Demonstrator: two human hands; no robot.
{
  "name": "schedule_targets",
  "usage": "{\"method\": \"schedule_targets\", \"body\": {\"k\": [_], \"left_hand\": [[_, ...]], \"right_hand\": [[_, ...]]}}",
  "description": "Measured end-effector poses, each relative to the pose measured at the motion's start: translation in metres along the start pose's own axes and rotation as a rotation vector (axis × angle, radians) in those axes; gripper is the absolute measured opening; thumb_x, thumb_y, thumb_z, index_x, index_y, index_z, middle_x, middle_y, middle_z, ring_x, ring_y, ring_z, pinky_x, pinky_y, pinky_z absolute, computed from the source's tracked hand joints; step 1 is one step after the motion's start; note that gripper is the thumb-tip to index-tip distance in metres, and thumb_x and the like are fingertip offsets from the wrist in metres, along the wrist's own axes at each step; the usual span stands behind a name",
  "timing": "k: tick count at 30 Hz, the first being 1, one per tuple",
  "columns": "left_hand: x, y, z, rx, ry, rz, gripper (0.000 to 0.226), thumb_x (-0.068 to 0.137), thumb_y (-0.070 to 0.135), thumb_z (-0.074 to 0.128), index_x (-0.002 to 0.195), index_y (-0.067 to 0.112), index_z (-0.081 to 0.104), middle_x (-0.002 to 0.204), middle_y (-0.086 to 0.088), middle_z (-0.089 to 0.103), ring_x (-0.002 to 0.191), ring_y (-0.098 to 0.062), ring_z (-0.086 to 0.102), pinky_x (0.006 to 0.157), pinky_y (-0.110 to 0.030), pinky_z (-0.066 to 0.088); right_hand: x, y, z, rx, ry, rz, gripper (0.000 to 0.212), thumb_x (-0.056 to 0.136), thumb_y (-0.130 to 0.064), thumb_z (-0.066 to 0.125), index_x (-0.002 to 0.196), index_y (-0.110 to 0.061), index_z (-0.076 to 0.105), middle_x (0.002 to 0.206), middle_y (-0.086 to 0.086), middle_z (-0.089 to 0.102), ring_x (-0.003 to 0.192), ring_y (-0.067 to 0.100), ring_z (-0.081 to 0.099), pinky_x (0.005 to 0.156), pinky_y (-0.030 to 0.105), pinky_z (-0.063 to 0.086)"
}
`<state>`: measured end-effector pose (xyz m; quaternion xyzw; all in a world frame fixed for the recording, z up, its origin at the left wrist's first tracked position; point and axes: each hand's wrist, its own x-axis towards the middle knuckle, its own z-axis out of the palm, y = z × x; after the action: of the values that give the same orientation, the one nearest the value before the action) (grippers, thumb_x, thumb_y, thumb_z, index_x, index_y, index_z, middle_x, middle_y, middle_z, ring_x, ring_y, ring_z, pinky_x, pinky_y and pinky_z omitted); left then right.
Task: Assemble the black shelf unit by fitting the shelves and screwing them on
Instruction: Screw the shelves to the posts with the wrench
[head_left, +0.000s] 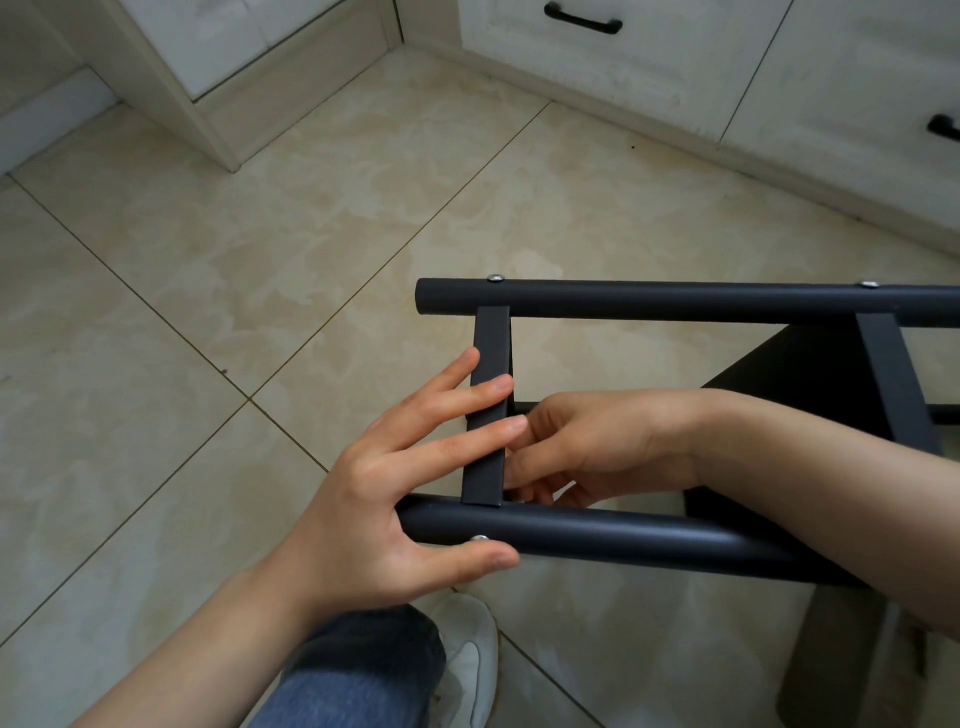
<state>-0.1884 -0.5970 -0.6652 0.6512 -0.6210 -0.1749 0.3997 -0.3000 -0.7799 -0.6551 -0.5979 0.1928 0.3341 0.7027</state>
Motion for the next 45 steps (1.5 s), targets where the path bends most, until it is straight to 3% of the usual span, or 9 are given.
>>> {"method": "schedule_targets", "body": {"k": [3,8,20,26,31,34,40,45], "left_hand": [[0.0000,-0.0003,0.0001,-0.002,0.000,0.000,0.067,0.081,0.043,0.076,0.134,0.007,0.058,0.150,-0.009,0.048,0.151,-0.030,0.031,0.120,-0.039,0.031],[0.0004,0.0001,0.0002,-0.002,0.001,0.000,0.065,0.081,0.043,0.076,0.133,0.008,0.058,0.150,-0.009,0.049,0.151,-0.030,0.031,0.120,-0.039,0.031],[0.0004,0.0006,-0.0003,0.002,-0.003,-0.001,0.065,0.080,0.043,0.077,0.133,0.010,0.058,0.150,-0.009,0.048,0.151,-0.029,0.031,0.120,-0.039,0.031],[-0.0001,0.0006,-0.0002,0.008,-0.001,-0.003,0.065,0.080,0.042,0.077,0.133,0.008,0.058,0.150,-0.009,0.049,0.151,-0.029,0.031,0.120,-0.038,0.032],[-0.0002,0.0003,0.0004,0.006,0.000,0.000,0.065,0.081,0.042,0.077,0.133,0.008,0.058,0.150,-0.009,0.049,0.151,-0.029,0.031,0.120,-0.039,0.032],[-0.0002,-0.0001,0.0002,0.006,-0.004,0.001,0.064,0.081,0.042,0.076,0.133,0.009,0.058,0.150,-0.009,0.048,0.151,-0.029,0.031,0.120,-0.039,0.032],[-0.0002,-0.0002,0.0003,0.005,0.002,0.007,0.065,0.081,0.042,0.077,0.133,0.009,0.058,0.150,-0.009,0.049,0.151,-0.029,0.031,0.120,-0.040,0.032],[-0.0004,-0.0007,0.0003,-0.004,-0.001,0.009,0.064,0.081,0.042,0.077,0.133,0.010,0.058,0.150,-0.009,0.049,0.151,-0.028,0.030,0.120,-0.040,0.031]], "right_hand": [[0.0000,-0.0009,0.0007,-0.018,0.001,0.023,0.033,0.098,-0.023,0.059,0.115,0.004,0.066,0.095,0.012,0.061,0.086,0.021,0.054,0.082,0.032,0.046],[-0.0013,-0.0017,0.0016,-0.001,-0.022,0.008,0.028,0.098,-0.015,0.057,0.116,0.004,0.065,0.100,0.014,0.061,0.091,0.026,0.053,0.085,0.035,0.045],[-0.0001,-0.0006,0.0027,-0.040,0.011,0.001,0.037,0.100,-0.023,0.056,0.120,0.008,0.061,0.089,0.011,0.059,0.079,0.016,0.056,0.076,0.027,0.049],[0.0012,0.0005,0.0062,-0.016,-0.001,0.001,0.020,0.099,-0.021,0.056,0.102,-0.005,0.069,0.093,0.011,0.065,0.085,0.020,0.059,0.082,0.033,0.047],[0.0018,0.0019,0.0034,-0.018,0.010,-0.015,0.027,0.098,-0.021,0.057,0.112,0.000,0.066,0.097,0.012,0.062,0.088,0.023,0.056,0.082,0.035,0.047],[0.0004,-0.0003,0.0025,0.015,-0.029,-0.023,0.016,0.096,-0.015,0.058,0.105,-0.009,0.069,0.098,0.011,0.064,0.088,0.021,0.057,0.082,0.034,0.048],[0.0024,0.0024,-0.0005,-0.006,-0.003,-0.033,0.030,0.098,-0.014,0.057,0.116,0.010,0.061,0.094,0.014,0.059,0.084,0.021,0.052,0.078,0.029,0.047],[0.0054,0.0039,0.0009,0.006,0.010,-0.010,0.027,0.099,-0.017,0.058,0.110,0.006,0.065,0.083,0.010,0.060,0.076,0.017,0.055,0.077,0.031,0.046]]}}
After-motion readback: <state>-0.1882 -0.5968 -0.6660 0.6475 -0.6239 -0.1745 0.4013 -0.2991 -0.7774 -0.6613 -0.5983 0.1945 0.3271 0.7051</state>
